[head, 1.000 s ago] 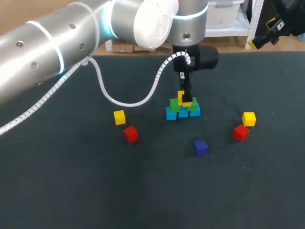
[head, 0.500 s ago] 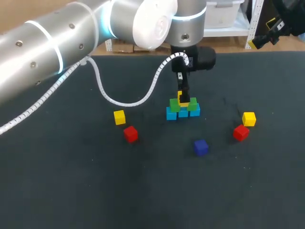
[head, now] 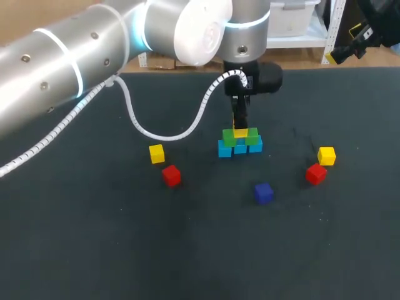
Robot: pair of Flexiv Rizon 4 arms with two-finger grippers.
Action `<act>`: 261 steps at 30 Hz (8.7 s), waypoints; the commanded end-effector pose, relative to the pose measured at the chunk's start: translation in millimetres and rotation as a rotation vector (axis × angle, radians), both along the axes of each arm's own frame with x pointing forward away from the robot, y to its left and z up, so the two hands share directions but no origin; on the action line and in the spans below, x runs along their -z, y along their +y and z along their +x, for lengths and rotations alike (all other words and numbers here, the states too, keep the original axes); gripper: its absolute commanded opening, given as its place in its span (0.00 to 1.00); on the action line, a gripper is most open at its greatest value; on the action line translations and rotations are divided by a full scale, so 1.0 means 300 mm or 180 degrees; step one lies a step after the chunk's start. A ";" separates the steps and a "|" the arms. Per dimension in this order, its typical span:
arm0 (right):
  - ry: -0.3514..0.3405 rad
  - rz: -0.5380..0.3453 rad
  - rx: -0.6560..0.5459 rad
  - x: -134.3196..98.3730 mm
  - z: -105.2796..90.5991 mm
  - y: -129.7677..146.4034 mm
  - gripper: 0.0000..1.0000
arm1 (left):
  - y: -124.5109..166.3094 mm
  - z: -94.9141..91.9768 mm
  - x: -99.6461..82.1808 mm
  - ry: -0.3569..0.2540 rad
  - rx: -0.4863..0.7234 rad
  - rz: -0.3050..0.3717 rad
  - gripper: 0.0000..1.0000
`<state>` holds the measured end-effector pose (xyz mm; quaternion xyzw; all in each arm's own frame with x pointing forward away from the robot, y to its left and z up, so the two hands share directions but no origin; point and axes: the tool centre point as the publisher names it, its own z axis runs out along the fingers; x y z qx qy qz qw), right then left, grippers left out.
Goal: Place the blue cubes, place green cubes on the blue cubes, place the yellow cubes on the green cubes, then place the red cubes on the yellow cubes, and place purple cube on the red cubes.
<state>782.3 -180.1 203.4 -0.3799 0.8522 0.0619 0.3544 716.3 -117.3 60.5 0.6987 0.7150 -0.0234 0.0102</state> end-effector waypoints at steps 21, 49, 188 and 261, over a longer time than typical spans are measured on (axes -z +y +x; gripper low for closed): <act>0.0001 -0.0004 0.0004 -0.001 -0.002 0.000 1.00 | -0.009 -0.002 -0.001 -0.0004 0.0040 -0.0021 0.34; 0.0001 -0.0004 0.0004 -0.001 -0.002 0.000 1.00 | -0.016 0.002 -0.004 -0.0017 0.0051 0.0008 0.55; 0.0001 -0.0004 0.0004 -0.001 -0.002 0.000 1.00 | 0.197 -0.026 -0.153 -0.0284 -0.0216 0.0098 0.00; 0.0001 -0.0004 0.0004 -0.001 -0.002 0.000 1.00 | 0.108 -0.014 -0.009 -0.0485 -0.0110 -0.0014 0.02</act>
